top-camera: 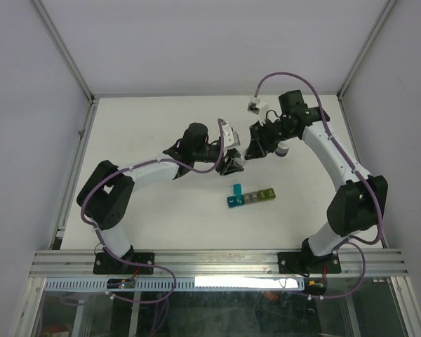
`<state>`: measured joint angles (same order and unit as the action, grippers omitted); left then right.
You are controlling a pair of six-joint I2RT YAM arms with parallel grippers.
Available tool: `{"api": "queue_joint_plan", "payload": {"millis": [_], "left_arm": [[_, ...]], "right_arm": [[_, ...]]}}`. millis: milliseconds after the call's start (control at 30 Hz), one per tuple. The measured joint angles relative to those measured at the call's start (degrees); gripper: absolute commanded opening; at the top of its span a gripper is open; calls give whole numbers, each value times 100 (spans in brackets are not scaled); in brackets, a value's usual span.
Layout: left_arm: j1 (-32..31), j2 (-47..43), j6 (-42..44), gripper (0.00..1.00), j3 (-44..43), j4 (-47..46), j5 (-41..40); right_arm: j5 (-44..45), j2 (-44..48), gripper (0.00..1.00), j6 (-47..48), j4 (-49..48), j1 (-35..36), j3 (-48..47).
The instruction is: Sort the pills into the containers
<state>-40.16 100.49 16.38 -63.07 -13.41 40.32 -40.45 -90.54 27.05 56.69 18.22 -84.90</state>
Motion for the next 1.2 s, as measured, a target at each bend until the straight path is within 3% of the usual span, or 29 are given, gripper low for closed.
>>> {"api": "queue_joint_plan", "payload": {"millis": [167, 200, 400, 567, 700, 933, 1067, 1200], "left_arm": [[-42, 0, 24, 0, -24, -378, -146], [-42, 0, 31, 0, -46, -444, -140], [-31, -13, 44, 0, -129, -678, -26], [-24, -118, 13, 0, -129, -680, 258], [22, -284, -94, 0, -129, -739, 702], [129, -345, -579, 0, -234, -807, 1823], [131, -275, -748, 0, -501, -772, 2142], [129, -197, -804, 0, -649, -708, 2308]], "right_arm": [[-966, -142, 91, -824, -22, -557, 0], [-1121, -140, 98, -833, 17, -605, -2], [-1585, -9, 99, -452, 402, -708, -7], [-1650, 411, 99, 90, 590, -1246, -7], [-1703, 852, 99, 1517, 1086, -1596, -31], [-2269, 1971, 99, 5322, 1930, -1521, 138], [-2487, 1731, 97, 6306, 2105, -1274, 11], [-2387, 1384, 92, 6437, 1899, -907, 105]]}}
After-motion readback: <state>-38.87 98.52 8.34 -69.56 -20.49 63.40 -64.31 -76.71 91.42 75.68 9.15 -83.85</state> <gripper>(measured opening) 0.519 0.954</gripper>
